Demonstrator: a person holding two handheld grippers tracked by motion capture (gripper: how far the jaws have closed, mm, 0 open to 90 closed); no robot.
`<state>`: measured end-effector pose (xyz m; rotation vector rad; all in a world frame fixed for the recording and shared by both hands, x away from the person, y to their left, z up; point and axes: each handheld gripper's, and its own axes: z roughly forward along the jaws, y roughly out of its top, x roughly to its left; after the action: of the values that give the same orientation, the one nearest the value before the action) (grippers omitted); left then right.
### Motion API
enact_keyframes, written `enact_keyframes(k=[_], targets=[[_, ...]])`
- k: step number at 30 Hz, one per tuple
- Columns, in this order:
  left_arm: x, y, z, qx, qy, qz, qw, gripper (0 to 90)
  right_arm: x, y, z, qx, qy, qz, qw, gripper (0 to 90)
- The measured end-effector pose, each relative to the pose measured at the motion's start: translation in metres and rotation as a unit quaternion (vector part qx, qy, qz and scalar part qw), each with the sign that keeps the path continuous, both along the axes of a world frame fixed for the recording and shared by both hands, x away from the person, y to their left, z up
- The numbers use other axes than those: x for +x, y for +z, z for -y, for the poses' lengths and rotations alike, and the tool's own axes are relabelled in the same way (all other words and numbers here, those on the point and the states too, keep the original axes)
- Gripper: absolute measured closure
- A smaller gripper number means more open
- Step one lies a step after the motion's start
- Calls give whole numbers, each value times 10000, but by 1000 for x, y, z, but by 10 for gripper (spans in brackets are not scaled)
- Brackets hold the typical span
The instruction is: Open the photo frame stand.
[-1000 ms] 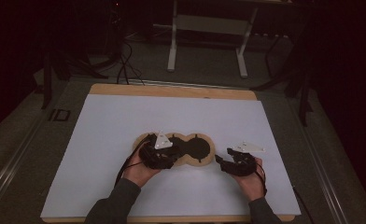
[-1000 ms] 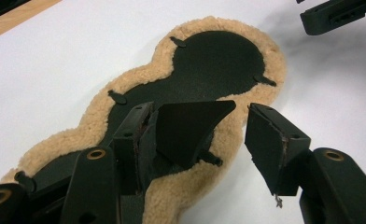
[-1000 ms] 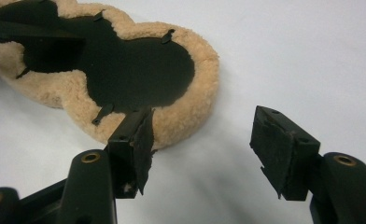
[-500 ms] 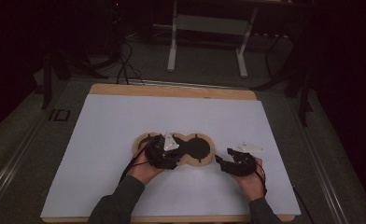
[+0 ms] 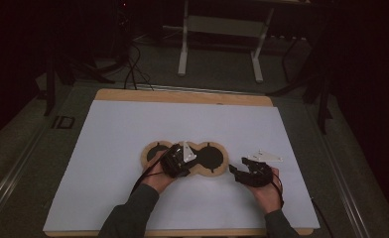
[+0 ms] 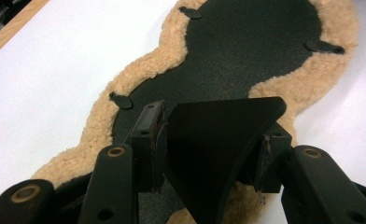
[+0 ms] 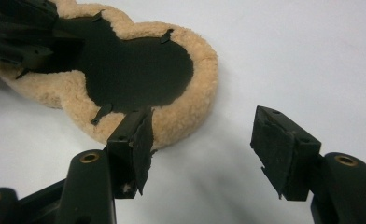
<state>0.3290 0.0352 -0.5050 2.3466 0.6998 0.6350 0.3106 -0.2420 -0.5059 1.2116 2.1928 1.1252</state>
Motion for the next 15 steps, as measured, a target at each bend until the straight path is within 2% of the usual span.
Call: enact_keyframes(k=[8,10,15], targets=[[4,-2,0,40,57,-9,10000,559,0,0,0,1,4,-3,10000,383],[4,-2,1,114,77,63,9999,588,0,0,0,1,4,-11,10000,383],[5,-1,1,105,125,54,9999,616,0,0,0,1,15,-25,10000,383]])
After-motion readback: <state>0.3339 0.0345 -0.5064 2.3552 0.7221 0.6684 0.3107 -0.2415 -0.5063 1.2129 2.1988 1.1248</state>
